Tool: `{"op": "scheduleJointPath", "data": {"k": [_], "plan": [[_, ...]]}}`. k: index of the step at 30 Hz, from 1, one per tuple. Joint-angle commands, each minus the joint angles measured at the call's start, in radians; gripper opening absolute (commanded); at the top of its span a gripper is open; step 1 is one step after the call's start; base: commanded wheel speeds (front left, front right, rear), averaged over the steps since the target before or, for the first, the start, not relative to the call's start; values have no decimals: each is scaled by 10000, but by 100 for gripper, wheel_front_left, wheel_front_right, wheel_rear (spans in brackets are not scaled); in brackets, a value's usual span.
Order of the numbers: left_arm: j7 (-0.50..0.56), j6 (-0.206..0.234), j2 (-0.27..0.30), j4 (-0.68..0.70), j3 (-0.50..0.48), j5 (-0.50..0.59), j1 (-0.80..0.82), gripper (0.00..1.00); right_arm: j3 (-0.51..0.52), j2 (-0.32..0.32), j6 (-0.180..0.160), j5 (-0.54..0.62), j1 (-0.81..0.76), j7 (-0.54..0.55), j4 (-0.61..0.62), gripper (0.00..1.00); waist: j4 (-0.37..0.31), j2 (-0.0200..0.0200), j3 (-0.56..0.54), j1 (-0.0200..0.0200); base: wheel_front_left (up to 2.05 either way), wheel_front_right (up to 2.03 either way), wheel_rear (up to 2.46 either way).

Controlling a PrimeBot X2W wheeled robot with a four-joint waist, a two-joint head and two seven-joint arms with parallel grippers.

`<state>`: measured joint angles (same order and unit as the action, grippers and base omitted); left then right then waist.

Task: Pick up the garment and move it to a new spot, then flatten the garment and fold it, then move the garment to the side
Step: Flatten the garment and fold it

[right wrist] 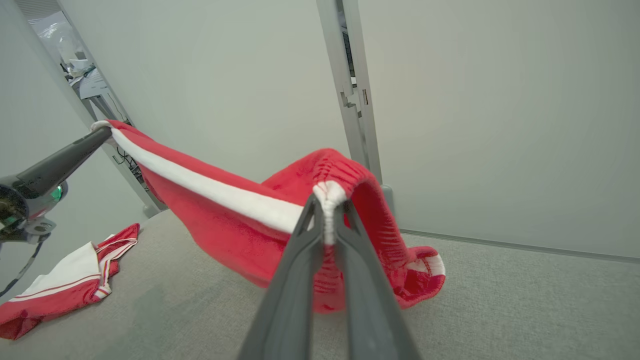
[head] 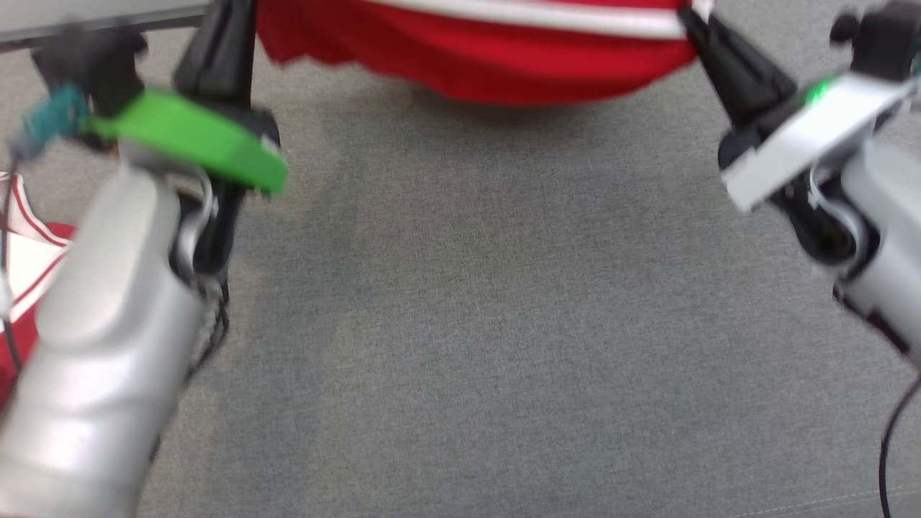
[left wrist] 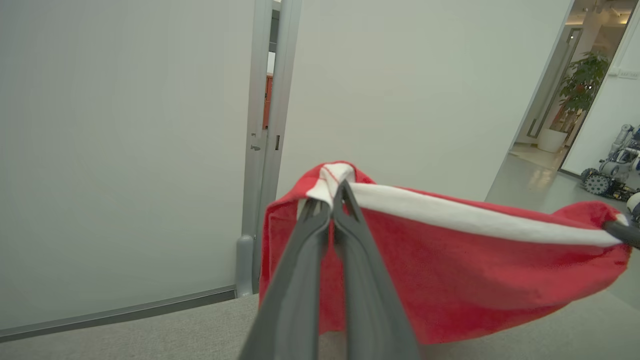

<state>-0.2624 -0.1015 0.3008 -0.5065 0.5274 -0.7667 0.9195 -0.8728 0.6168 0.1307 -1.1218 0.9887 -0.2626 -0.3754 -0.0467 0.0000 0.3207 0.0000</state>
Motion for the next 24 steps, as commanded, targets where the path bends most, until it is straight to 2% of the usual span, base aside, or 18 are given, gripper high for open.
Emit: {"op": "scheduleJointPath", "data": {"k": [1, 6, 8, 12, 18, 21, 24], "plan": [[-27, 56, 1, 326, -232, 246, -973, 0, 311, 84, 2, 72, -840, -23, 316, 0, 34, 0, -368, 0, 0, 0, 0], [-30, 179, -338, 1687, -1102, 1006, -4099, 0, 834, 342, 2, 731, -3424, -27, 1605, 0, 61, 0, -792, 0, 0, 0, 0], [-30, 257, -534, 2108, -1440, 1237, -5150, 0, 1260, 187, 2, 707, -4368, -28, 1965, 0, 60, 0, -956, 0, 0, 0, 0], [-31, 183, -881, 2581, -1716, 1550, -6959, 0, 1764, 32, 3, 1465, -6261, -28, 2625, 0, 129, 0, -1259, 0, 0, 0, 0], [-31, 143, -1028, 2745, -1908, 2145, -8617, 0, 2091, -175, 3, 2562, -8340, -29, 3018, 0, 249, 0, -1559, 0, 0, 0, 0], [-32, 95, -1010, 2785, -2050, 2345, -9111, 0, 2423, -387, 3, 2674, -9105, -29, 3172, 0, 266, 0, -1644, 0, 0, 0, 0], [-32, 1, -988, 2817, -1972, 2503, -9415, 0, 2341, -431, 3, 2796, -9802, -30, 3369, 0, 283, 0, -1721, 0, 0, 0, 0]]}}
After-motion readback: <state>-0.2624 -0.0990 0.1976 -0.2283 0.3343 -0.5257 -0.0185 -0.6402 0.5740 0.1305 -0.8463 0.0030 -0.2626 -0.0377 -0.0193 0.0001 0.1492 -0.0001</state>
